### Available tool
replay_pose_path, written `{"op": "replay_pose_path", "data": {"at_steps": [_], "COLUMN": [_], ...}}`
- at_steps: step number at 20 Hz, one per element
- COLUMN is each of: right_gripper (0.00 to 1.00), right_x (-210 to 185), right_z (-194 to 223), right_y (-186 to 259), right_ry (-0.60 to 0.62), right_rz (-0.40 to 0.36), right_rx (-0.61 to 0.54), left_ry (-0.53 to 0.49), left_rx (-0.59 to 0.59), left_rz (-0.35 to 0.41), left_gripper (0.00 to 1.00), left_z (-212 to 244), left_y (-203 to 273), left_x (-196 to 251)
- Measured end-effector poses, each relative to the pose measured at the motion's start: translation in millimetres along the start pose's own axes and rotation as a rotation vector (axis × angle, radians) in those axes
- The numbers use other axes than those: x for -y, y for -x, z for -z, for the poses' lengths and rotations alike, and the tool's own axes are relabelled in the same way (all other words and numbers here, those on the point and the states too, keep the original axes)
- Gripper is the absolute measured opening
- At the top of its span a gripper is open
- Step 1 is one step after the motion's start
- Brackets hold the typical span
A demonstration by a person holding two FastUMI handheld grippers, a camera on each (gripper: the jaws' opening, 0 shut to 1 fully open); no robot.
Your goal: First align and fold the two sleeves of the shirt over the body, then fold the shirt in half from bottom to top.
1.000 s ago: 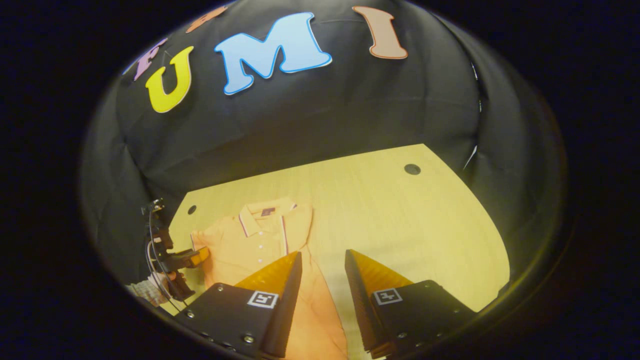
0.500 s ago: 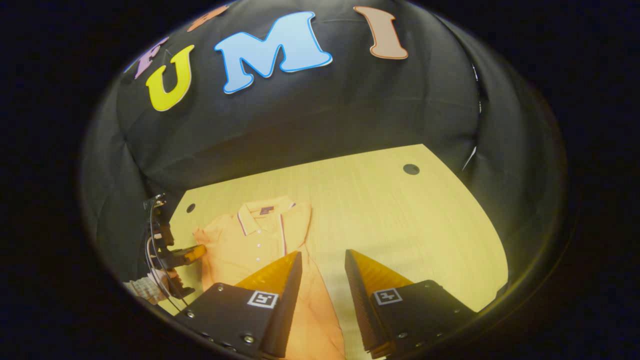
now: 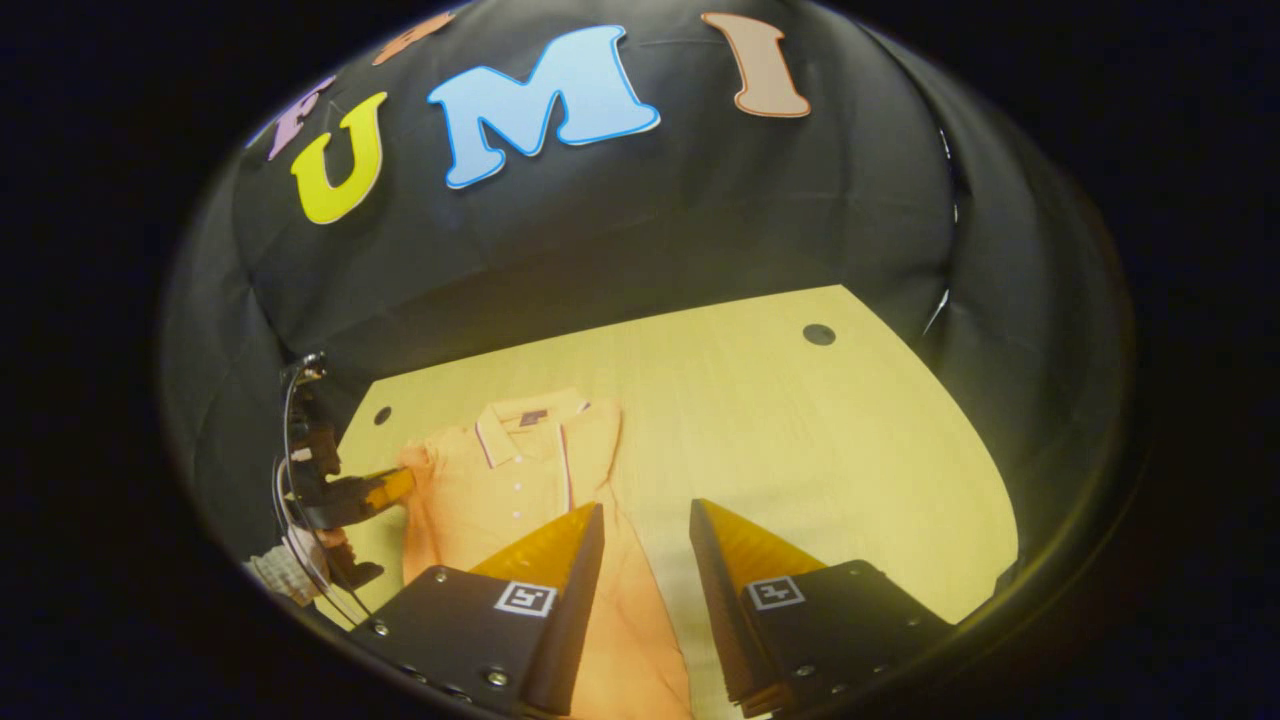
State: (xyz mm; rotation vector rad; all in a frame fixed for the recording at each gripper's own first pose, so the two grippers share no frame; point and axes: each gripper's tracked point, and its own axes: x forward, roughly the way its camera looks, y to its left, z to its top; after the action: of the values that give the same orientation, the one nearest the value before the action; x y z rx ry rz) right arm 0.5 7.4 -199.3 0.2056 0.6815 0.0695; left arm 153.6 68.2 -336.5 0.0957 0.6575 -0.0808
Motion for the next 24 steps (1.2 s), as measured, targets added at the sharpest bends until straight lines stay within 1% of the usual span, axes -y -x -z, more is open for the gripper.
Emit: {"op": "replay_pose_path", "data": {"at_steps": [3, 6, 13, 15, 16, 17, 18, 21, 22, 24], "right_gripper": [0.55, 0.55, 0.55, 0.55, 0.54, 0.54, 0.55, 0.55, 0.55, 0.55], "right_x": [2.1, 7.0, 19.1, 21.4, 23.3, 25.0, 26.9, 31.9, 33.2, 33.7], "right_z": [1.6, 4.9, 17.3, 19.5, 19.3, 21.2, 22.2, 26.7, 27.9, 32.4], "right_y": [1.6, 3.7, 7.4, 9.1, 10.5, 11.1, 12.5, 16.9, 17.9, 19.2], "right_ry": [-0.01, -0.022, -0.065, -0.082, -0.089, -0.094, -0.098, -0.11, -0.115, -0.122], "right_rz": [0.002, 0.008, 0.021, 0.025, 0.027, 0.03, 0.033, 0.037, 0.038, 0.037], "right_rx": [0.006, 0.007, 0.004, 0.007, 0.01, 0.011, 0.012, 0.013, 0.013, 0.011], "left_ry": [-0.074, -0.139, -0.283, -0.291, -0.29, -0.287, -0.293, -0.292, -0.286, -0.264], "left_rx": [0.022, 0.02, 0.007, 0.008, 0.015, 0.026, 0.036, 0.047, 0.047, 0.05], "left_rz": [0.063, 0.119, 0.191, 0.218, 0.22, 0.228, 0.218, 0.222, 0.22, 0.219], "left_gripper": [0.07, 0.07, 0.07, 0.14, 0.21, 0.21, 0.24, 0.52, 0.46, 0.6], "left_z": [-9.9, -8.1, 0.0, 2.2, -0.1, -4.0, -7.1, -10.2, -9.3, -9.1], "left_y": [5.4, 8.2, 10.4, 12.0, 13.6, 15.2, 16.5, 23.5, 26.6, 33.3], "left_x": [40.6, 79.6, 133.6, 145.1, 147.8, 150.5, 150.9, 155.4, 155.3, 153.5]}}
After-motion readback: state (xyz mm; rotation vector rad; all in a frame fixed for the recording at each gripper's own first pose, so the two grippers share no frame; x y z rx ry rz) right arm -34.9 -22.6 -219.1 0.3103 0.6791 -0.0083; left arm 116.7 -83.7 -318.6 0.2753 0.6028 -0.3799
